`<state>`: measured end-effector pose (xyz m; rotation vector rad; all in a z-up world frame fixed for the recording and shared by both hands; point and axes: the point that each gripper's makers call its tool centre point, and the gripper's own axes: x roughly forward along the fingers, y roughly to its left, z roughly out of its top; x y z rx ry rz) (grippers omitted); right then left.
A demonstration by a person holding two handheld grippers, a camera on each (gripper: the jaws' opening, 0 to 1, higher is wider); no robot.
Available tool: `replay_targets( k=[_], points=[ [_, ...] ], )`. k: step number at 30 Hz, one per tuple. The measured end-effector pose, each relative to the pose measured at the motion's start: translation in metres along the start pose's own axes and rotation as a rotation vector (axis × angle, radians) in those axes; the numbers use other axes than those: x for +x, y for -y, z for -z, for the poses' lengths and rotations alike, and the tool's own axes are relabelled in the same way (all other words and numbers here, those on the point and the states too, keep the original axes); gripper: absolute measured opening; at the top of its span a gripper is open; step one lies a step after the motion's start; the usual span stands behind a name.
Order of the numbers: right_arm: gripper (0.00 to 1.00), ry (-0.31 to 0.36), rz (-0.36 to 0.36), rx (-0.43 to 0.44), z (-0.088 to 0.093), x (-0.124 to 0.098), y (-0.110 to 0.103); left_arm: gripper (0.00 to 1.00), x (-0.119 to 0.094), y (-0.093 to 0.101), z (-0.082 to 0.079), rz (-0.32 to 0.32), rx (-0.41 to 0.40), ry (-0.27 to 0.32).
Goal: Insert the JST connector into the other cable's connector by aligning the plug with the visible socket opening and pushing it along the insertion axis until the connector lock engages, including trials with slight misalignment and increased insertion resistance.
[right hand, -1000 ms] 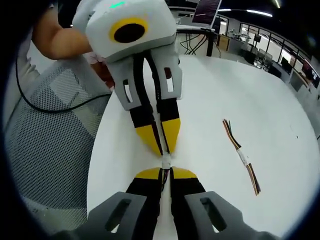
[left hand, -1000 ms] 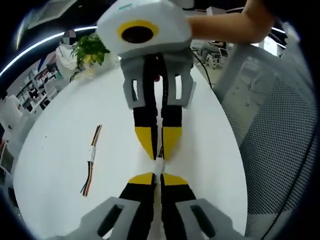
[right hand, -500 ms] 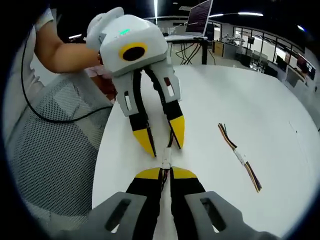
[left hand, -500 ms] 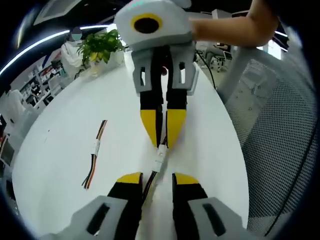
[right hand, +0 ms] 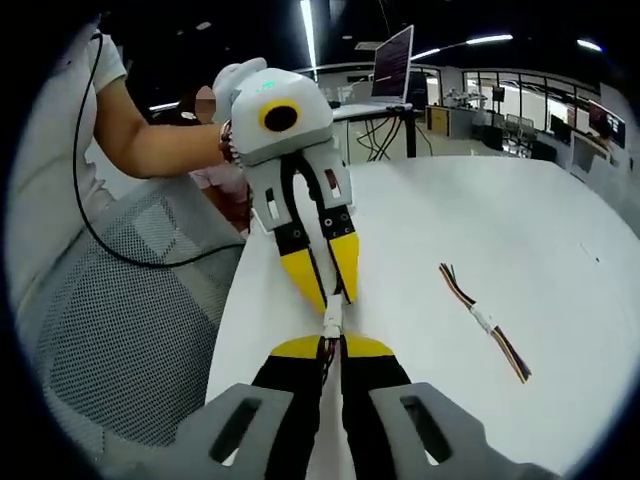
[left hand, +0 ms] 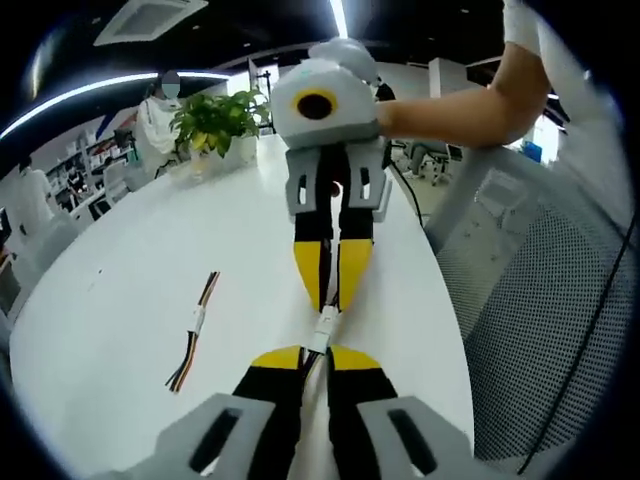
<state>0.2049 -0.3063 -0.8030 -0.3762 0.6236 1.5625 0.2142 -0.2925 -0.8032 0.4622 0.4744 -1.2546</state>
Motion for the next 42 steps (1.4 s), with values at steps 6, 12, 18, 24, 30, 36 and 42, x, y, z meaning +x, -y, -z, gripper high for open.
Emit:
replay_targets(
  k=[6,12,18,24,30,36,42],
  points=[
    [0.03,0.034,0.014,0.001,-0.005,-0.006,0.003,0.00,-0.003,-0.002,-0.007,0.000,-0.008,0.032],
    [0.03,0.046,0.020,-0.013,-0.007,-0.006,0.003,0.00,-0.003,-0.003,-0.009,0.001,-0.023,0.050],
    [0.03,0.064,0.032,-0.011,-0.010,-0.008,0.006,0.00,-0.005,-0.005,-0.014,-0.009,-0.033,0.069],
    [0.02,0.065,0.040,-0.022,-0.011,-0.008,0.007,0.00,-0.004,-0.006,-0.015,-0.017,-0.022,0.070],
    [0.02,0.067,0.048,-0.026,-0.012,-0.009,0.008,0.00,-0.004,-0.007,-0.016,-0.019,-0.023,0.073],
    [0.02,0.054,0.046,-0.029,-0.010,-0.006,0.007,0.00,-0.001,-0.004,-0.014,-0.010,-0.018,0.056],
    [0.02,0.061,0.049,-0.022,-0.011,-0.007,0.008,0.00,-0.001,-0.006,-0.014,-0.017,-0.021,0.061]
  ],
)
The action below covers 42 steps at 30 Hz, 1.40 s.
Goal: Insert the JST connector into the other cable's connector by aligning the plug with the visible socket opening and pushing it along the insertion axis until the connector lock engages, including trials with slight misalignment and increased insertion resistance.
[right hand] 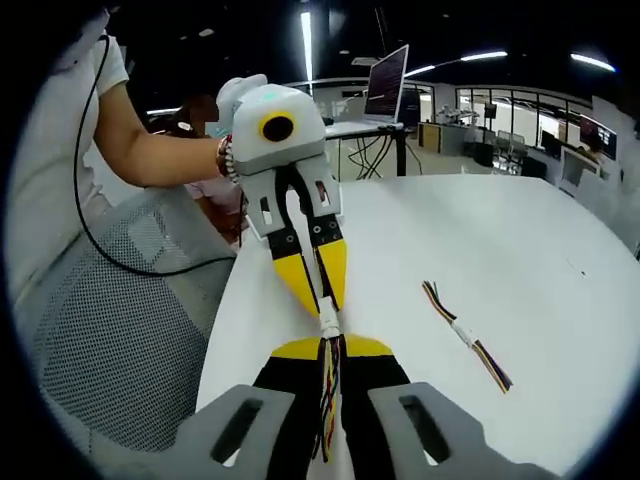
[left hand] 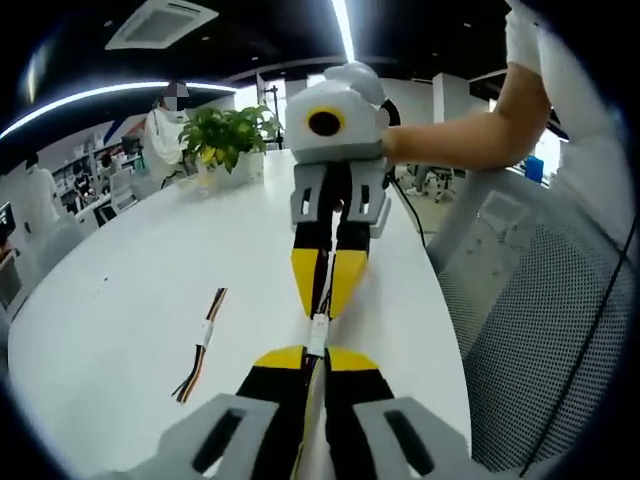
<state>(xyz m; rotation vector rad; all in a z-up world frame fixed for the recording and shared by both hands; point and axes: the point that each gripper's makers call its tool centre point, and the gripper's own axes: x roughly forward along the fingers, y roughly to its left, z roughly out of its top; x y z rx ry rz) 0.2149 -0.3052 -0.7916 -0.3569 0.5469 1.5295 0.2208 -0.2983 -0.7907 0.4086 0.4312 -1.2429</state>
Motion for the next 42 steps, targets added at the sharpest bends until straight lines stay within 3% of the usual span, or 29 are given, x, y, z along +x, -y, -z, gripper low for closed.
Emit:
replay_targets(
  k=[6,14,26,32,42],
  points=[
    [0.02,-0.001,0.006,-0.008,0.004,0.001,0.005,0.00,0.004,-0.003,0.001,-0.020,0.037,-0.010],
    [0.02,0.014,0.041,-0.038,0.002,0.001,0.034,0.00,0.012,-0.032,0.001,-0.075,0.018,-0.007],
    [0.03,-0.041,0.069,-0.030,0.025,0.014,0.080,0.03,0.037,-0.074,0.022,-0.117,-0.093,-0.042],
    [0.03,-0.052,0.062,-0.013,0.038,0.021,0.089,0.03,0.044,-0.081,0.032,-0.105,-0.107,-0.061],
    [0.03,-0.046,0.058,0.002,0.040,0.023,0.091,0.10,0.043,-0.082,0.040,-0.103,-0.121,-0.070]
  ],
)
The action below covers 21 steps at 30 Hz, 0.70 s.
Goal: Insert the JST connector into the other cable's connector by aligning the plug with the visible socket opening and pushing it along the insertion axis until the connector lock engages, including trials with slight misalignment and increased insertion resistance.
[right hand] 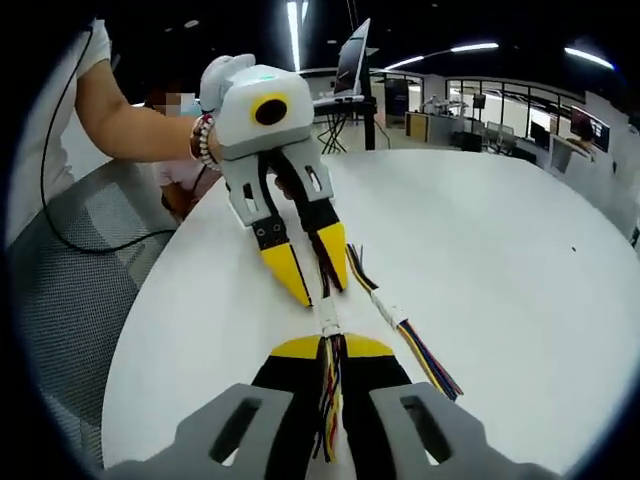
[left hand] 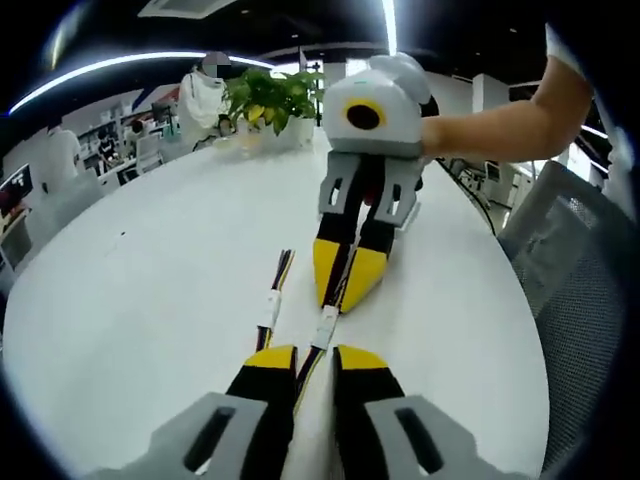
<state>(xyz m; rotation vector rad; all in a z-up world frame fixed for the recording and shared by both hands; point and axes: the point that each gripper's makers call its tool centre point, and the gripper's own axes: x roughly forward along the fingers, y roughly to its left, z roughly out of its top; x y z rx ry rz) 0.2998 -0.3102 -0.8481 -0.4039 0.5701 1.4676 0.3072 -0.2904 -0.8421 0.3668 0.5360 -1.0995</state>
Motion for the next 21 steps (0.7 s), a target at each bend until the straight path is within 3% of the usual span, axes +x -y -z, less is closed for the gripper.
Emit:
replay_targets(
  k=[5,6,10,12,13,17,21],
  points=[
    [0.04,-0.014,0.001,0.013,0.003,0.000,-0.001,0.14,-0.005,0.002,-0.006,-0.004,-0.016,0.038],
    [0.04,-0.014,0.005,0.017,0.003,0.000,-0.001,0.13,-0.005,0.010,-0.009,0.032,-0.069,0.061],
    [0.04,-0.019,0.016,0.011,0.002,-0.002,0.000,0.18,-0.008,0.002,-0.010,-0.024,-0.081,0.072],
    [0.04,-0.015,0.021,0.011,0.000,-0.003,0.000,0.19,-0.009,0.004,-0.010,-0.012,-0.078,0.091],
    [0.04,-0.011,0.022,0.021,0.000,-0.003,0.001,0.23,-0.008,0.004,-0.007,-0.006,-0.119,0.087],
    [0.07,0.003,0.027,0.028,-0.004,-0.006,0.002,0.45,-0.006,0.005,0.006,-0.013,-0.141,0.043],
    [0.10,0.015,0.045,0.033,-0.006,-0.009,0.006,0.45,-0.008,0.003,0.002,-0.010,-0.174,0.071]
  ],
)
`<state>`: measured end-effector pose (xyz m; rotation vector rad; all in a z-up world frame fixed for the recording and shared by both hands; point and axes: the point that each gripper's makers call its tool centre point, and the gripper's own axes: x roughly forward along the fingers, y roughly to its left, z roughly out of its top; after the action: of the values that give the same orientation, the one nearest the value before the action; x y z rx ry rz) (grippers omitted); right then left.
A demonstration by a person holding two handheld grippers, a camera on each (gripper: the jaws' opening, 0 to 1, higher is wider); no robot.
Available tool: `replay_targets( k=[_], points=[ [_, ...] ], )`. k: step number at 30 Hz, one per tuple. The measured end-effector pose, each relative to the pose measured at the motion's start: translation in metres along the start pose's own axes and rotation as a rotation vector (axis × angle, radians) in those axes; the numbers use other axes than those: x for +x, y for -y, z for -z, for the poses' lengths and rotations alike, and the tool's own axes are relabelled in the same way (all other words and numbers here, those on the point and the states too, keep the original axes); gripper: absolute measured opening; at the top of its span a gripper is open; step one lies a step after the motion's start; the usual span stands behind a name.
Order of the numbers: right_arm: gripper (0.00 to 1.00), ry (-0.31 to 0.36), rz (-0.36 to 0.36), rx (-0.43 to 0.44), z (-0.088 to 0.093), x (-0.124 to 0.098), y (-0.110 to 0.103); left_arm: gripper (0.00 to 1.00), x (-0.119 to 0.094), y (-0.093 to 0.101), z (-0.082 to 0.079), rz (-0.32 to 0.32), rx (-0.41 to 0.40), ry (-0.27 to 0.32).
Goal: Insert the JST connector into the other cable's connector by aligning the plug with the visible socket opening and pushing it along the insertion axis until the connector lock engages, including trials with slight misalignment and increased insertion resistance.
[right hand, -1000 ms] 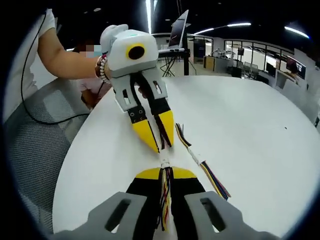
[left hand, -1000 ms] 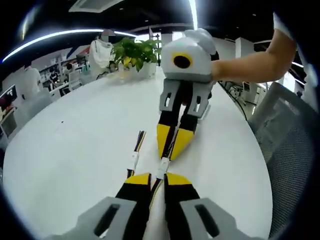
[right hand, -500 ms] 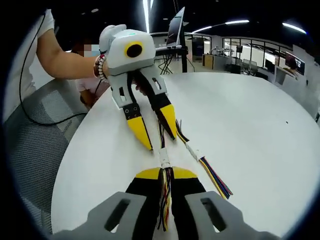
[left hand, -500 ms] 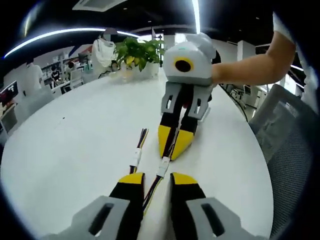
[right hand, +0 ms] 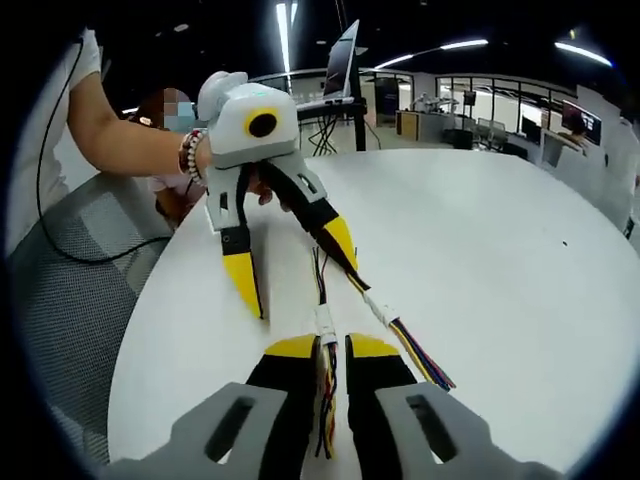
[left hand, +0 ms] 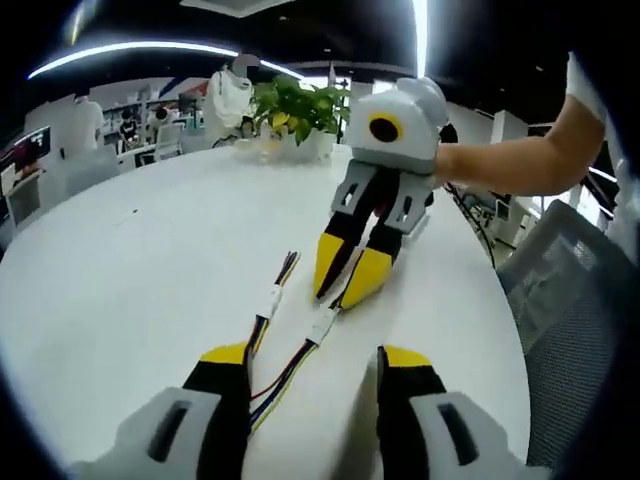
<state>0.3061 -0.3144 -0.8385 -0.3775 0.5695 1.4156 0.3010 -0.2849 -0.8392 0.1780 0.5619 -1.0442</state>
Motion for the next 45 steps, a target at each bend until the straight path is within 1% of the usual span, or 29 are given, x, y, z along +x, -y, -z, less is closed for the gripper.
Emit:
replay_targets(
  k=[2,4,6,7,8,10,11,14,15,17,24,28,30,31,32,33,34,35,37,38,40,42,45],
  points=[
    [0.13,0.017,0.037,-0.003,-0.004,-0.001,0.007,0.42,-0.002,0.000,-0.001,0.000,-0.005,0.006],
    [0.14,0.029,0.072,-0.001,-0.007,-0.003,0.015,0.41,-0.004,0.003,-0.004,0.008,-0.016,0.020],
    [0.13,0.033,0.080,0.009,-0.007,-0.003,0.018,0.40,-0.003,0.007,-0.006,0.030,-0.046,0.034],
    [0.13,0.034,0.092,0.022,-0.007,-0.002,0.022,0.40,-0.002,0.008,-0.004,0.037,-0.068,0.030],
    [0.12,0.026,0.110,0.029,-0.005,-0.002,0.025,0.40,-0.001,0.007,-0.001,0.035,-0.076,0.020],
    [0.13,0.028,0.142,0.037,-0.006,-0.003,0.031,0.39,0.000,0.006,0.004,0.024,-0.060,0.003],
    [0.13,0.031,0.144,0.042,-0.006,-0.003,0.032,0.39,-0.001,0.003,0.003,0.013,-0.046,0.009],
    [0.12,0.024,0.169,0.033,-0.005,-0.002,0.038,0.39,-0.001,-0.001,0.004,0.004,-0.067,0.011],
    [0.12,0.009,0.186,0.034,-0.002,-0.001,0.042,0.39,0.000,-0.002,0.004,-0.002,-0.066,0.012],
    [0.11,-0.005,0.196,0.037,0.002,0.000,0.044,0.39,0.000,-0.006,0.004,-0.017,-0.065,0.010],
    [0.09,-0.015,0.176,0.046,0.005,-0.001,0.038,0.39,0.001,-0.013,0.003,-0.037,-0.059,0.015],
    [0.10,-0.012,0.180,0.049,0.005,-0.001,0.037,0.40,0.000,-0.014,0.002,-0.044,-0.059,0.010],
    [0.10,-0.010,0.192,0.036,0.001,-0.007,0.037,0.39,-0.002,-0.012,-0.004,-0.045,-0.054,0.023],
    [0.10,0.007,0.183,0.031,-0.004,-0.011,0.034,0.39,-0.004,-0.010,-0.008,-0.039,-0.058,0.035],
    [0.09,0.030,0.153,0.025,-0.010,-0.013,0.027,0.39,-0.006,-0.008,-0.009,-0.038,-0.057,0.040],
    [0.09,0.036,0.111,0.005,-0.011,-0.016,0.015,0.40,-0.009,-0.006,-0.011,-0.035,-0.055,0.043],
    [0.08,0.021,0.086,-0.016,-0.008,-0.019,0.009,0.40,-0.010,-0.003,-0.010,-0.030,-0.053,0.041],
    [0.07,-0.012,0.072,-0.037,-0.001,-0.021,0.004,0.40,-0.012,0.000,-0.008,-0.022,-0.052,0.034],
    [0.06,-0.098,0.054,-0.069,0.021,-0.024,-0.005,0.39,-0.014,0.006,0.001,-0.007,-0.048,0.012],
    [0.05,-0.119,0.050,-0.077,0.027,-0.025,-0.007,0.39,-0.012,0.005,0.005,-0.011,-0.054,-0.001],
    [0.05,-0.115,0.052,-0.056,0.034,-0.024,-0.007,0.39,-0.011,0.003,0.009,-0.016,-0.068,-0.014],
    [0.05,-0.098,0.048,-0.037,0.033,-0.025,-0.009,0.39,-0.012,0.004,0.009,-0.016,-0.075,-0.013],
    [0.04,-0.093,0.059,-0.058,0.030,-0.023,-0.008,0.39,-0.012,0.006,0.007,-0.011,-0.075,-0.008]
  ],
)
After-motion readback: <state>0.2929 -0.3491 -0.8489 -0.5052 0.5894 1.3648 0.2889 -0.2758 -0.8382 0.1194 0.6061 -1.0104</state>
